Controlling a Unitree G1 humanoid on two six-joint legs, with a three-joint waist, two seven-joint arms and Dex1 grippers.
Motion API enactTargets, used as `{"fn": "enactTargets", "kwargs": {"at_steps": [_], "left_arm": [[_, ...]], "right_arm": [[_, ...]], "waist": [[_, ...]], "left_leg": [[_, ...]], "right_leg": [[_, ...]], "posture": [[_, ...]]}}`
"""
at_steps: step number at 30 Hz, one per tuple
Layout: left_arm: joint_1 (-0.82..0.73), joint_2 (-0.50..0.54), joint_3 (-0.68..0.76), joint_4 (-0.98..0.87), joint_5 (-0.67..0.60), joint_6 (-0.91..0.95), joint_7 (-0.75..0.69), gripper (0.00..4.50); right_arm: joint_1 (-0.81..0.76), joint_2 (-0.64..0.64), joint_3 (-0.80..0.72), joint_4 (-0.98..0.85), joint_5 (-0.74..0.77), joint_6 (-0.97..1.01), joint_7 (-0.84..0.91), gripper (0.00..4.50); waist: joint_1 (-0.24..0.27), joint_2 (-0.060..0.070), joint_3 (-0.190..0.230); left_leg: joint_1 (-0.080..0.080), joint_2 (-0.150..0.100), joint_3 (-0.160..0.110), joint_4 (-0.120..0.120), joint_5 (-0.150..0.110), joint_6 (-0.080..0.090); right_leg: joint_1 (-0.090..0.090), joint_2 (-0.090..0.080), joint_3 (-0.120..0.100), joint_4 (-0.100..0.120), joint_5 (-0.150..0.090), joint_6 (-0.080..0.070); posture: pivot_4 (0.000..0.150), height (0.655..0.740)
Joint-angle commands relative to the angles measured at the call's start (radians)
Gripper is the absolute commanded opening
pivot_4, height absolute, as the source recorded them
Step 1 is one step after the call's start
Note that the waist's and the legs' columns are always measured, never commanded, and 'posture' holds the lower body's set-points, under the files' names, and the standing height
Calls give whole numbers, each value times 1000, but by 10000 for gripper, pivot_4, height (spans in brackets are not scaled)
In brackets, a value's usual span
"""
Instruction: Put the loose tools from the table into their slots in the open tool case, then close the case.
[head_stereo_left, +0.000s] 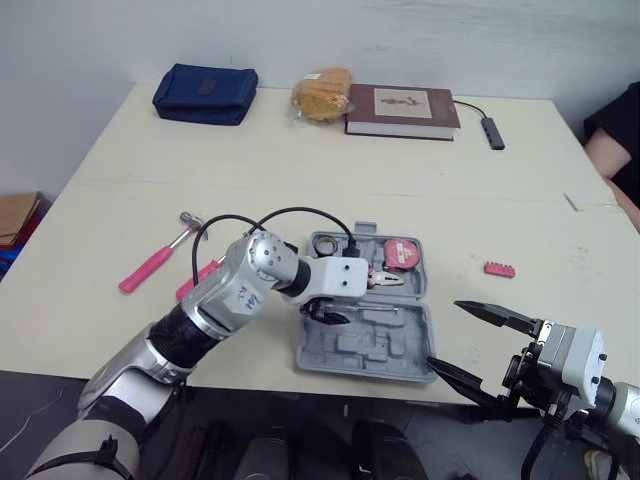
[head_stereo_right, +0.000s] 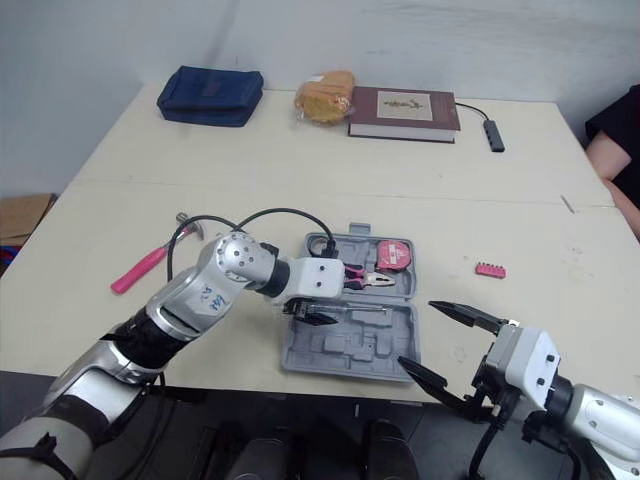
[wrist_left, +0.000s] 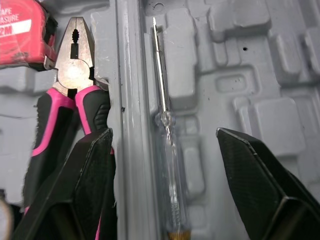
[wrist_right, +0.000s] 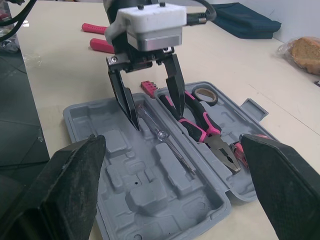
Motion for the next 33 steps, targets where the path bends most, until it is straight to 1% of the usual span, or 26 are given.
{"fn": "enactTargets", "kwargs": {"at_steps": [1,3,4,6,8,10,12,14,18,28,33], "left_arm": [[-26,6,61,-44,-33,-67,-19,30715],[-6,-25,106,-6,-66,-140,10,30715],[13,-43,133,22,-95,-212,14,28403],[44,-81,183,63,-144,-259,31,21942],[78,-127,233,95,-204,-251,44,13029],[118,-134,232,118,-218,-292,28,3346],[151,-144,207,133,-216,-314,21,1269],[162,-159,189,164,-192,-316,42,1269],[165,-157,163,246,-124,-430,70,1269],[171,-169,155,306,-84,-433,95,1269],[182,-145,123,316,-36,-390,84,1269]], "right_arm": [[-5,0,-10,-40,20,-7,-5,45000],[-7,1,-7,-39,20,-6,-5,45000],[-7,3,-5,-38,18,-6,-6,45000],[-6,4,-4,-36,18,-5,-5,45000],[-9,3,-5,-34,19,-3,-6,45000],[-12,2,-8,-30,19,-3,-6,45000],[-12,3,-12,-26,15,-5,-8,45000],[-10,5,-14,-25,14,-5,-10,45000],[-10,5,-20,-26,11,-6,-17,45000],[3,2,-33,-30,13,-6,-19,45000],[4,1,-35,-27,12,-8,-22,45000]], "waist": [[0,0,0],[1,0,0],[3,0,0],[2,0,0],[2,0,0],[0,0,0],[0,1,0],[1,1,0],[2,1,0],[2,1,0],[1,1,0]], "left_leg": [[0,0,0,0,0,0],[0,0,0,0,0,0],[0,0,0,1,0,0],[0,0,0,1,0,0],[0,-1,0,1,0,0],[0,-1,0,1,0,0],[0,-1,0,1,0,0],[1,-1,1,1,0,0],[0,-1,1,2,0,0],[0,-1,1,1,0,0],[1,-1,1,1,0,0]], "right_leg": [[0,0,0,0,0,0],[0,0,0,0,0,0],[0,-1,0,0,0,0],[0,-2,0,0,0,0],[0,-2,-1,0,0,0],[0,-2,-1,1,0,0],[0,0,-1,1,0,1],[0,2,-1,1,0,1],[0,3,0,0,1,1],[0,2,0,1,1,1],[1,2,0,0,1,1]], "posture": [[1500,7400],[1500,7400],[1500,7400],[1500,7400],[1500,7400],[1500,7400],[1500,7400],[1500,7400],[1500,7400],[1500,7400],[1500,7400]]}}
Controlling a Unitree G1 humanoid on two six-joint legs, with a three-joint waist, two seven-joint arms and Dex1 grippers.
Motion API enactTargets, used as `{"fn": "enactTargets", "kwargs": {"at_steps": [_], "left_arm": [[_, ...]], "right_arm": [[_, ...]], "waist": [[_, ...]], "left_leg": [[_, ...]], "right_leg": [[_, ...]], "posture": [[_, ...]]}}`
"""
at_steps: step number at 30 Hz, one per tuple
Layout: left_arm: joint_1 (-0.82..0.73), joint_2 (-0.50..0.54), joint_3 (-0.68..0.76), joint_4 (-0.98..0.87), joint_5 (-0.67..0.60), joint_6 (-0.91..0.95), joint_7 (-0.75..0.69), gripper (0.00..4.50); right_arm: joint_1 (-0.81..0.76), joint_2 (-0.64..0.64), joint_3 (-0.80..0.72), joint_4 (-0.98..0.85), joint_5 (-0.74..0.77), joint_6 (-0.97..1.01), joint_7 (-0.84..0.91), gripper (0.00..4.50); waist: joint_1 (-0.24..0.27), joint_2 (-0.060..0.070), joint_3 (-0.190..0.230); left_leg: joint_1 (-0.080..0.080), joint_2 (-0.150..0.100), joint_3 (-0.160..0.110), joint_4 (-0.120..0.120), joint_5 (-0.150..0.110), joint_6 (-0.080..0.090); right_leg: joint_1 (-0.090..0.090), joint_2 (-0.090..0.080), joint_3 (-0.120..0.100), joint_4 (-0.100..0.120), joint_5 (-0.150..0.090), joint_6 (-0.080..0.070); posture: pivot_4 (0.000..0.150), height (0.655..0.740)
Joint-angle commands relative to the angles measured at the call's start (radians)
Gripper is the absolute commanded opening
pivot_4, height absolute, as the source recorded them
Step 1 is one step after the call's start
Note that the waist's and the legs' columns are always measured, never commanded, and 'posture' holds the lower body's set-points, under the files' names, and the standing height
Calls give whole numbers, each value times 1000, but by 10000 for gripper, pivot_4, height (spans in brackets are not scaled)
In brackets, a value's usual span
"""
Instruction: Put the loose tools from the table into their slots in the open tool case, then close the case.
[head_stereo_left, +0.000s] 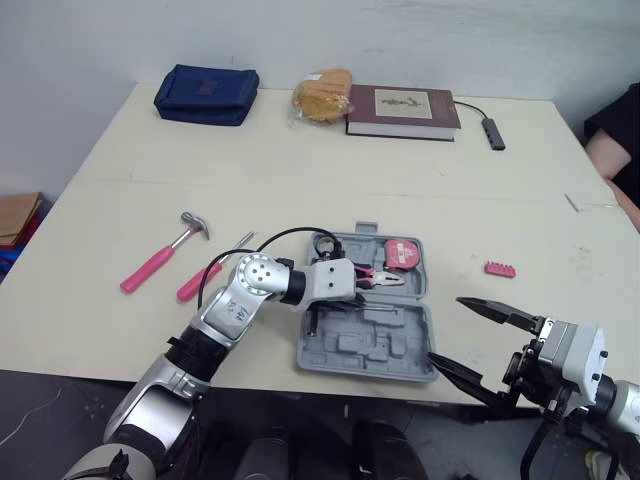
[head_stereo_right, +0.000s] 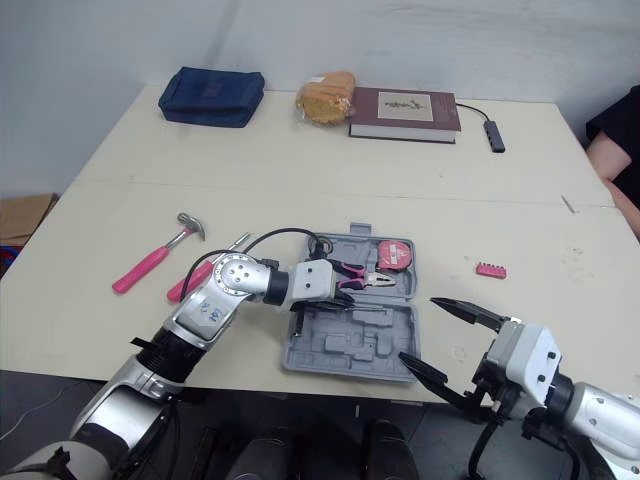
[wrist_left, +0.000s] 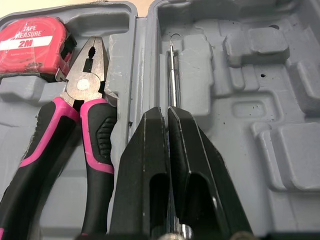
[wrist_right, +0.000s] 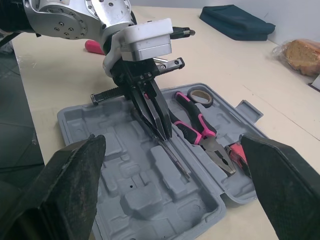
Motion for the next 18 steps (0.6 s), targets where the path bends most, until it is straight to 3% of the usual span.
{"fn": "enactTargets", "kwargs": {"at_steps": [1,7,14,18], "left_arm": [[17,21,-34,14,42,34,-10,1269],[50,46,-67,1,65,66,-14,1269],[76,29,-64,114,84,88,55,1269],[68,-5,-9,94,-3,17,19,1269]], "right_arm": [[4,1,-35,-26,10,-13,-3,45000],[5,1,-45,-24,7,-14,-6,45000],[10,7,-53,-26,5,-17,-9,45000],[16,6,-67,-23,10,-20,-2,45000]], "waist": [[0,0,0],[-2,1,-1],[-1,0,-10],[-1,0,-14]], "left_leg": [[0,0,0,0,0,0],[2,0,0,0,0,0],[4,0,0,0,-1,1],[9,0,0,0,-5,8]], "right_leg": [[0,0,0,0,0,0],[2,-4,0,0,0,0],[5,-5,0,-1,0,0],[9,-7,0,-1,0,0]], "posture": [[1500,7400],[1500,7400],[1500,7400],[1500,7400]]}}
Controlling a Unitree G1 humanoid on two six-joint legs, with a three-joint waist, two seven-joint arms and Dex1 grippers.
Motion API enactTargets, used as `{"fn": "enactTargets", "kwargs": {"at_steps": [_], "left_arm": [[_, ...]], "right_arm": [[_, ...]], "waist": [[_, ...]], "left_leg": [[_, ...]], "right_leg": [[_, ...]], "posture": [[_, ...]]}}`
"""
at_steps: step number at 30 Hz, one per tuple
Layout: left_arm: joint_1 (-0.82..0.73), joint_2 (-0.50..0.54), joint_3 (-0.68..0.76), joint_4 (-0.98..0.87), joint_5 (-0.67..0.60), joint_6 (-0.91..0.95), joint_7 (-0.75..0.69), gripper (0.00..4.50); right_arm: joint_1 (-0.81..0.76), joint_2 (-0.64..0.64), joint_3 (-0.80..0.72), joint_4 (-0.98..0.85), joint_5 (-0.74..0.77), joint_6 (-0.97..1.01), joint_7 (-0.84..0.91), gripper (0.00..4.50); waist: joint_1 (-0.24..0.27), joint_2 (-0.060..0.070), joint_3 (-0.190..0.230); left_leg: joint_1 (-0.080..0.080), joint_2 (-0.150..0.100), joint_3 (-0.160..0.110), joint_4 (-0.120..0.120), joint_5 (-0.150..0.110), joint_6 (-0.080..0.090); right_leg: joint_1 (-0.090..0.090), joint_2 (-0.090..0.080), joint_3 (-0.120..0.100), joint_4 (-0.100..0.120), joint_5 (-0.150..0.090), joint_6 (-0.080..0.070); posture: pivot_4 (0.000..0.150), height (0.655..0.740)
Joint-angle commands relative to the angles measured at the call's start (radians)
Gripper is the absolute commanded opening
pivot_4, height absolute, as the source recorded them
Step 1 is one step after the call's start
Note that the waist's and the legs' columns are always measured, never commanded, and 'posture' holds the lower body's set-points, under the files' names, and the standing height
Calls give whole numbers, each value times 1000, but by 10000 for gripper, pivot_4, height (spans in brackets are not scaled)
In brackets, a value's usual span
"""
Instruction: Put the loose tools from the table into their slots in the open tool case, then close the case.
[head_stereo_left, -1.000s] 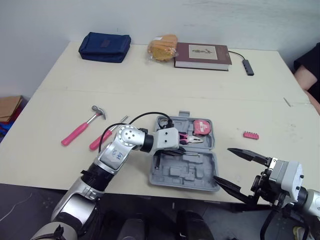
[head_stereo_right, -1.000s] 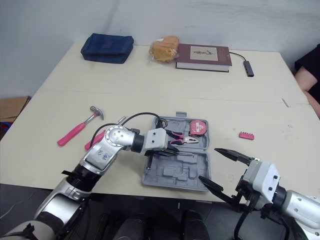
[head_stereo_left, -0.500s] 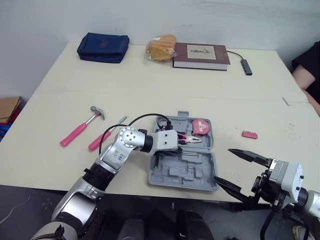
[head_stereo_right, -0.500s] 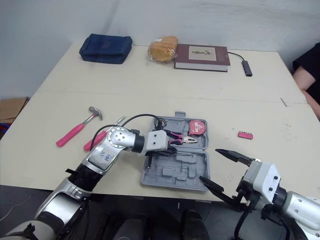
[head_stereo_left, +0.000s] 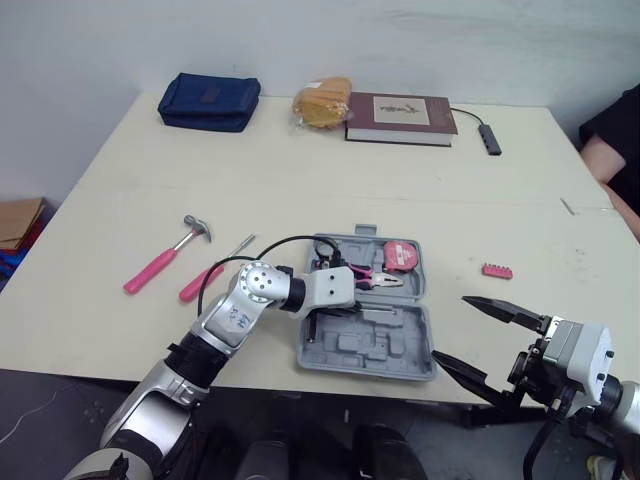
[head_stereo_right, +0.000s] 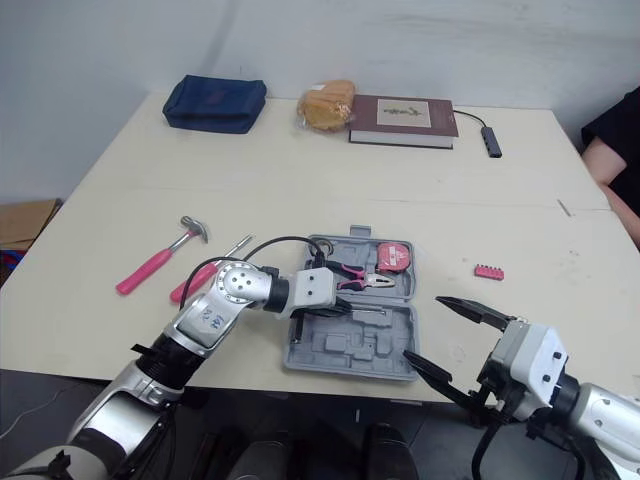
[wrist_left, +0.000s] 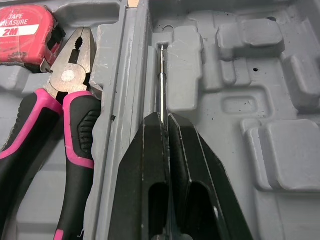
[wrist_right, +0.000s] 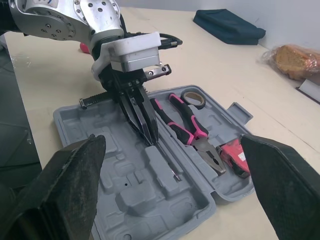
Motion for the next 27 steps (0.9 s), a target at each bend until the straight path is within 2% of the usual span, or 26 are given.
{"fn": "enactTargets", "kwargs": {"at_steps": [1,3,5,6,9,10,11,13,19,20,24,27], "left_arm": [[33,-7,48,64,-72,-58,-45,1269],[35,-12,112,41,-177,-131,-118,1269],[27,5,149,42,-196,-176,-132,1269],[28,22,204,27,-255,-134,-147,1269],[39,71,356,-13,-444,-44,-225,1269],[48,109,405,10,-453,-71,-231,1269],[55,137,436,28,-455,-91,-233,6620],[75,200,514,80,-462,-126,-232,13982],[159,381,736,341,-437,-283,-170,41837],[171,409,768,397,-428,-307,-139,44471],[223,524,888,629,-413,-414,-50,44471],[322,557,948,648,-414,-456,-19,44471]], "right_arm": [[14,4,-49,-18,15,-23,9,45000],[29,0,-79,-10,22,-28,24,45000],[45,-2,-110,-1,26,-33,42,45000],[65,0,-147,18,27,-48,64,45000],[116,10,-238,77,21,-92,121,45000],[133,36,-269,90,38,-107,120,45000],[146,55,-290,98,52,-118,118,45000],[176,98,-325,125,44,-169,130,45000],[178,153,-422,356,-31,-394,177,45000],[175,154,-434,403,-33,-427,184,45000],[178,153,-477,552,-16,-496,195,45000],[188,150,-484,644,-32,-554,205,45000]], "waist": [[0,0,0],[-2,1,1],[-1,3,2],[-1,3,3],[0,4,5],[0,4,6],[-2,4,6],[-5,6,7],[-13,6,8],[-13,6,9],[-21,6,9],[-24,7,10]], "left_leg": [[2,0,0,0,-1,0],[3,0,0,0,-3,0],[0,1,0,0,-2,-3],[-6,1,0,0,0,-7],[-9,0,0,1,2,-8],[-9,0,0,1,2,-8],[-8,0,0,1,2,-8],[-7,1,0,0,2,-8],[-6,0,0,-1,-1,-4],[-6,0,0,-1,-1,-5],[-6,1,0,-2,-2,-6],[-6,0,0,-4,-4,-2]], "right_leg": [[2,0,0,0,0,0],[3,-1,0,-1,0,-1],[-1,-1,0,-1,-1,-1],[-6,-1,-1,-1,-1,-1],[-8,0,-2,-1,0,-1],[-8,0,-3,-1,0,-1],[-8,0,-3,-1,0,-1],[-7,0,-3,-1,0,-1],[-7,0,-1,-1,0,-1],[-8,0,-1,-1,0,-1],[-8,-2,-1,-2,-1,-1],[-8,-3,-1,-3,-1,-1]], "posture": [[1500,7400],[1500,7400],[1500,7400],[1500,7400],[1500,7400],[1500,7400],[1500,7400],[1500,7400],[1500,7400],[1500,7400],[1500,7400],[1500,7400]]}}
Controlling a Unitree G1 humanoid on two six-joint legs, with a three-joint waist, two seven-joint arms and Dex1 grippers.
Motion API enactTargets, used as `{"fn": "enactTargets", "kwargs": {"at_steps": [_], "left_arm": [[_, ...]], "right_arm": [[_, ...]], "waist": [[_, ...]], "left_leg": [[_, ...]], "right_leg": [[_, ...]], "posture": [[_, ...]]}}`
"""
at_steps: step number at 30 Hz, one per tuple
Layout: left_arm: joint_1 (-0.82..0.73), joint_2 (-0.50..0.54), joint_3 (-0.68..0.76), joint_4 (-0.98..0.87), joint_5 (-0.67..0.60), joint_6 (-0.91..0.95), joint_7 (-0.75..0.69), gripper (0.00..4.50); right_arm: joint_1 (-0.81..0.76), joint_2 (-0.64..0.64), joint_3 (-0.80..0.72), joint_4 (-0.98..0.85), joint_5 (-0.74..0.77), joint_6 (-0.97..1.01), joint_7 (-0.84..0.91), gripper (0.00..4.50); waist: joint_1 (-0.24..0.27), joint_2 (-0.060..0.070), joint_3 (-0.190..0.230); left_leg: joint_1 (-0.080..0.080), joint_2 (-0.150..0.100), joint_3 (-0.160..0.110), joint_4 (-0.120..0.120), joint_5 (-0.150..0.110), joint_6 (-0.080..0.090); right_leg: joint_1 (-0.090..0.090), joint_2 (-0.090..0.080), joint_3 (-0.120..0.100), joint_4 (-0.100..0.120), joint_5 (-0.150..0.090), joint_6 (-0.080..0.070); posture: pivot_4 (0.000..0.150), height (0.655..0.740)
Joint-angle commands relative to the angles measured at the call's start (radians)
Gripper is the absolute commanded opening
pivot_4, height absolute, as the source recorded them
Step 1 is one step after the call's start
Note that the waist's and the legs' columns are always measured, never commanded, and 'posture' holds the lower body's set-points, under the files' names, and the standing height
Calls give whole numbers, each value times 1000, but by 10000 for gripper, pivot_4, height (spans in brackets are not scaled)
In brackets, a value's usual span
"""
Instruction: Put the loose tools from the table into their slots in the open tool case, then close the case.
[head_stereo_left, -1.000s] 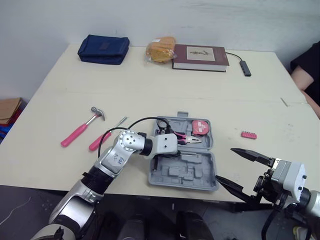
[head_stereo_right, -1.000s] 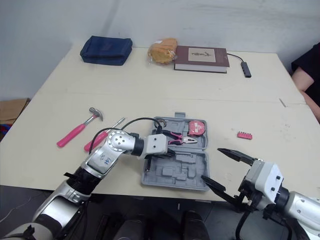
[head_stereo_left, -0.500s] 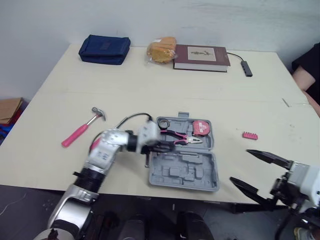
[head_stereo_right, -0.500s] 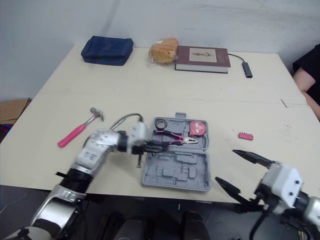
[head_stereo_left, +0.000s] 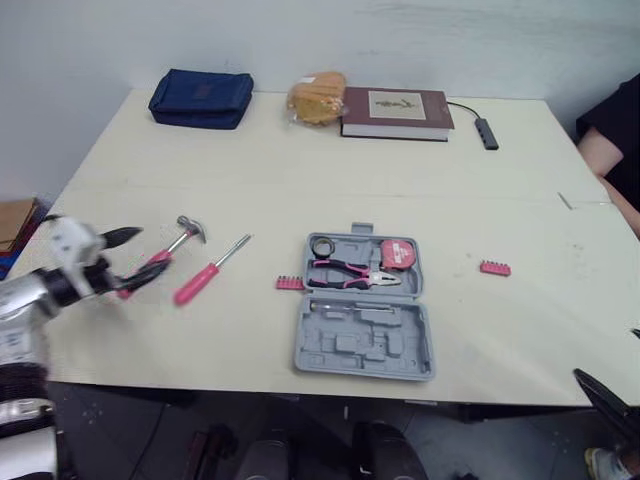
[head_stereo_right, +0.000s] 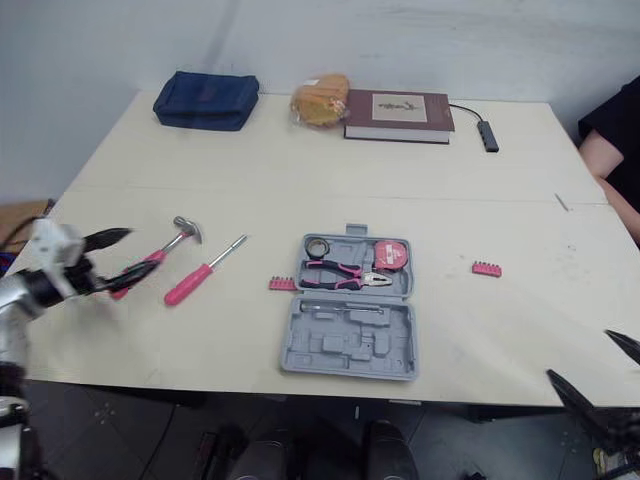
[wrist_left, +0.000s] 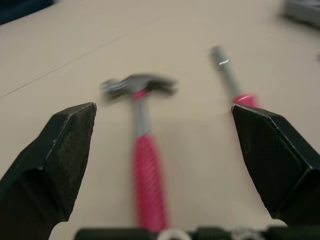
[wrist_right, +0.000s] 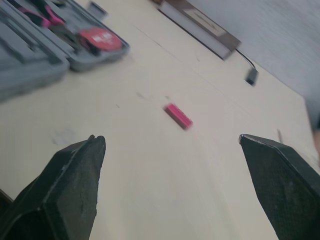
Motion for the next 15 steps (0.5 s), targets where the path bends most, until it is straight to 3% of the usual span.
{"fn": "enactTargets", "kwargs": {"at_steps": [1,7,11,15], "left_arm": [[107,29,83,-9,-10,-67,38,44471],[218,78,241,97,-59,-15,158,44471],[265,94,245,127,-25,-59,202,44471],[223,35,218,57,-46,-44,220,44471]], "right_arm": [[15,1,-41,96,-5,-87,16,45000],[-9,8,-80,325,-34,-222,-65,45000],[-25,10,-74,389,-13,-244,-104,45000],[-76,19,-20,437,-10,-279,-100,45000]], "waist": [[-3,1,0],[-2,0,0],[-4,2,2],[-3,2,1]], "left_leg": [[0,0,0,-1,0,0],[4,0,0,-13,1,-4],[11,0,2,-16,0,-8],[14,0,2,-17,0,-8]], "right_leg": [[0,-1,0,-1,0,0],[0,-1,0,-3,-1,-3],[4,-1,0,-2,-2,-5],[4,-1,1,-1,-3,-5]], "posture": [[1500,7400],[1500,7400],[1500,7400],[1500,7400]]}}
